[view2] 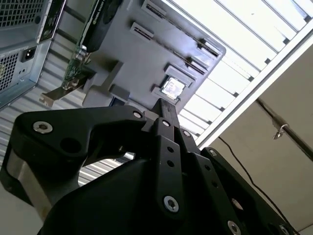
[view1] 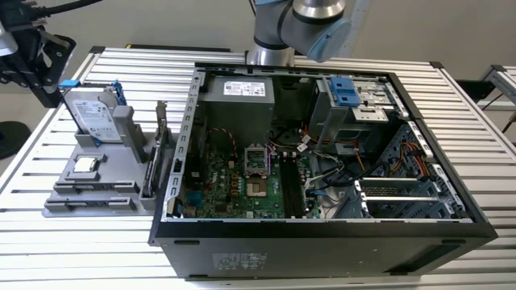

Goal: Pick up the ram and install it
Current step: 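Reach for the ram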

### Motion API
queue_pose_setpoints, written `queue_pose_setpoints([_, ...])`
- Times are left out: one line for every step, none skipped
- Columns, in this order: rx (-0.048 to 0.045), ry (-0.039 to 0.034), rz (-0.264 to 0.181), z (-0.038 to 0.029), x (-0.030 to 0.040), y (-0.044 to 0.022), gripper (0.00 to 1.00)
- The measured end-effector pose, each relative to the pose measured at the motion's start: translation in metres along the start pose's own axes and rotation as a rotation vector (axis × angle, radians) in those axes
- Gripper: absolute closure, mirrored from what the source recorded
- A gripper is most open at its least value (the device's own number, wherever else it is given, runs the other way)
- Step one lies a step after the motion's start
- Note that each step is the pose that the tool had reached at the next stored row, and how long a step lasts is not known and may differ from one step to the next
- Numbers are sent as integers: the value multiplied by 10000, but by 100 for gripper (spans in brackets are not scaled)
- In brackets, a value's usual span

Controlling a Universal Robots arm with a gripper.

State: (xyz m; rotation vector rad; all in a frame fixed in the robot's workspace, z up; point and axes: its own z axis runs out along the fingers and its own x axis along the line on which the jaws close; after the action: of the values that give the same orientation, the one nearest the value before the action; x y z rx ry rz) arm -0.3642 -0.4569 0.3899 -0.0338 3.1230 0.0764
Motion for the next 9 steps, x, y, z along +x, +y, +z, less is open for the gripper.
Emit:
queue_pose_setpoints([0, 0, 0, 0, 0, -9, 100])
queue_pose_setpoints([0, 0, 0, -1, -1, -18, 100])
queue_pose_setpoints([0, 0, 0, -1, -1, -28, 100])
queue_pose_setpoints([0, 0, 0, -2, -1, -37, 100])
queue_pose_setpoints([0, 0, 0, -2, -2, -45, 100])
queue_pose_setpoints([0, 0, 0, -2, -2, -52, 100])
queue_pose_setpoints([1, 0, 0, -3, -2, -57, 100])
queue_pose_setpoints([1, 0, 0, -3, -3, -63, 100])
queue_pose_setpoints([0, -1, -1, -3, -4, -70, 100])
